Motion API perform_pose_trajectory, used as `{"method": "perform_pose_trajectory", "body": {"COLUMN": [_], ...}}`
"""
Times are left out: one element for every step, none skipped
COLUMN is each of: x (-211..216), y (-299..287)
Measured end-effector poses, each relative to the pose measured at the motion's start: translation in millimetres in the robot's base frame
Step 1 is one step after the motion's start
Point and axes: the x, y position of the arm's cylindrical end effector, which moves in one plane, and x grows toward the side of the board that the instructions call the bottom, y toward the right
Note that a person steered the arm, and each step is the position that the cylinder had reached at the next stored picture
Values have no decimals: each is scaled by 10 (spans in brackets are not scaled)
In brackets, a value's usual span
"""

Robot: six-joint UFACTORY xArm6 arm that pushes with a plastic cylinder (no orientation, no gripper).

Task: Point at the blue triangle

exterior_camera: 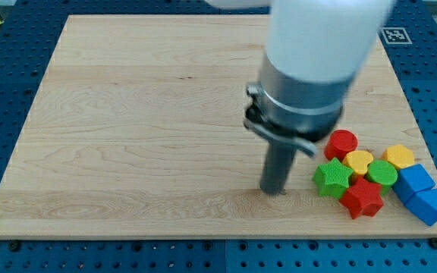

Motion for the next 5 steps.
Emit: {"method": "perform_pose_trajectory", "body": {"x": [-649, -1092, -1129, -1120, -877], "y": [-144, -21, 803, 1873, 2800]}}
